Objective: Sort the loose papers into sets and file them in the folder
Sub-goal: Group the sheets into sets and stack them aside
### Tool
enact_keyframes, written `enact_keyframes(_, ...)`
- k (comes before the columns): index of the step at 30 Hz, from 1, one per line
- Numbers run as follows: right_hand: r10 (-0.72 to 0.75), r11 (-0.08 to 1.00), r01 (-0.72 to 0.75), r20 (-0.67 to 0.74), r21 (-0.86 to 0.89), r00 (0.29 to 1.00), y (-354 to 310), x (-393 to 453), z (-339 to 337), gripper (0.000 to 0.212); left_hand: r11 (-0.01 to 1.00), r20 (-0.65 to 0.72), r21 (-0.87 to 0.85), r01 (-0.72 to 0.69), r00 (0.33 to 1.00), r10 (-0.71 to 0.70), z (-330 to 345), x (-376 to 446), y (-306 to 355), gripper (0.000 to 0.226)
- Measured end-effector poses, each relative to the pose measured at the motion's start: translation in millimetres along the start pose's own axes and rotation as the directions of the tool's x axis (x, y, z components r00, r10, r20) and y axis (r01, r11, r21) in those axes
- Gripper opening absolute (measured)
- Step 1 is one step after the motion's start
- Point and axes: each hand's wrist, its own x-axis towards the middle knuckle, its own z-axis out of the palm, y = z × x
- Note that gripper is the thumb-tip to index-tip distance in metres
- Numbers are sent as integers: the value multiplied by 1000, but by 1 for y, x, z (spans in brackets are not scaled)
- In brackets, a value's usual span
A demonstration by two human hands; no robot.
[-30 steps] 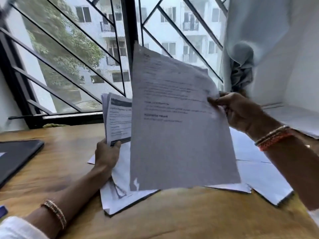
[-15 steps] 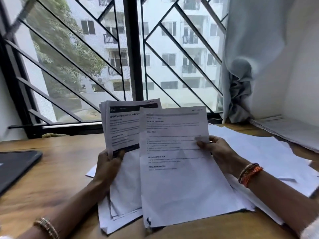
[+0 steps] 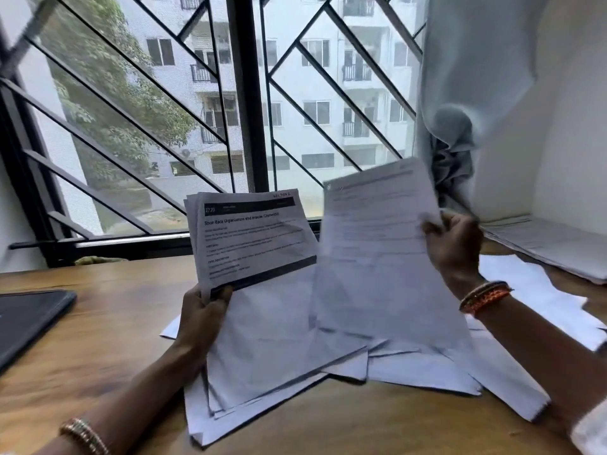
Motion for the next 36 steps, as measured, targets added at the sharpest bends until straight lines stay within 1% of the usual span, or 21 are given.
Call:
enact_keyframes(2,-245,957,183,-288,-224,926,-25,23,-21,26,1000,-10,-18,-9,1000,9,-1,2,-2,18)
enact_keyframes(4,-438,886,335,-341,-322,832,-51,34,-36,24,999,-12,-32,-25,1000,25,-1,3,-3,23)
enact_keyframes(7,-628,766,541,-226,-347,745,-58,14,-28,36,999,-9,-19,-27,1000,27,0,2,-3,25)
enact_keyframes(9,-704,637,639,13,-431,710,-35,-9,-12,42,999,-16,25,-41,999,41,-3,4,-3,15)
enact_keyframes(10,-687,565,680,190,-468,702,-22,-18,-7,40,994,-12,84,-72,997,73,-7,7,-2,7)
enact_keyframes(11,-587,514,698,389,-498,710,-10,-28,-1,36,974,-1,179,-137,990,140,-14,10,0,14)
enact_keyframes(12,-384,469,689,575,-553,723,-2,-36,4,29,936,25,287,-205,978,206,-24,16,3,23)
enact_keyframes(13,-165,407,674,676,-617,719,1,-42,5,23,893,38,374,-250,966,255,-34,23,8,27)
enact_keyframes(14,-23,355,674,714,-648,700,3,-47,6,19,863,12,437,-253,961,276,-48,31,11,29)
enact_keyframes(15,54,337,665,719,-667,693,1,-47,5,19,847,-33,477,-233,959,283,-62,38,14,32)
enact_keyframes(17,135,424,606,708,-673,693,-10,-46,3,26,868,-187,483,-112,956,228,-88,49,16,32)
enact_keyframes(19,191,521,545,712,-657,676,-28,-48,5,48,942,-340,334,-26,929,146,-101,55,16,14)
enact_keyframes(20,150,562,559,740,-609,656,-38,-53,8,59,975,-406,222,-2,909,94,-101,59,17,19)
enact_keyframes(22,-12,657,619,815,-430,580,-66,-72,19,67,998,-474,66,24,880,10,-100,63,18,30)
enact_keyframes(23,-66,706,627,852,-329,520,-81,-84,23,69,998,-479,54,37,878,-6,-96,65,19,31)
enact_keyframes(25,-67,753,625,921,-206,384,-103,-112,36,80,994,-467,95,52,885,-1,-94,69,14,30)
enact_keyframes(27,-100,728,671,947,-140,307,-111,-136,54,84,987,-463,150,55,886,21,-96,70,6,29)
enact_keyframes(29,-152,674,728,941,-126,303,-111,-149,72,81,974,-461,213,72,887,35,-100,71,-2,29)
enact_keyframes(32,-71,651,745,966,-143,248,-113,-145,89,74,956,-475,279,94,879,52,-105,72,-6,29)
enact_keyframes(34,-48,650,751,979,-118,196,-119,-141,92,58,951,-487,295,96,871,63,-110,74,-4,28)
enact_keyframes(36,-82,623,776,978,-101,193,-124,-141,90,38,944,-511,310,112,857,66,-116,76,-2,27)
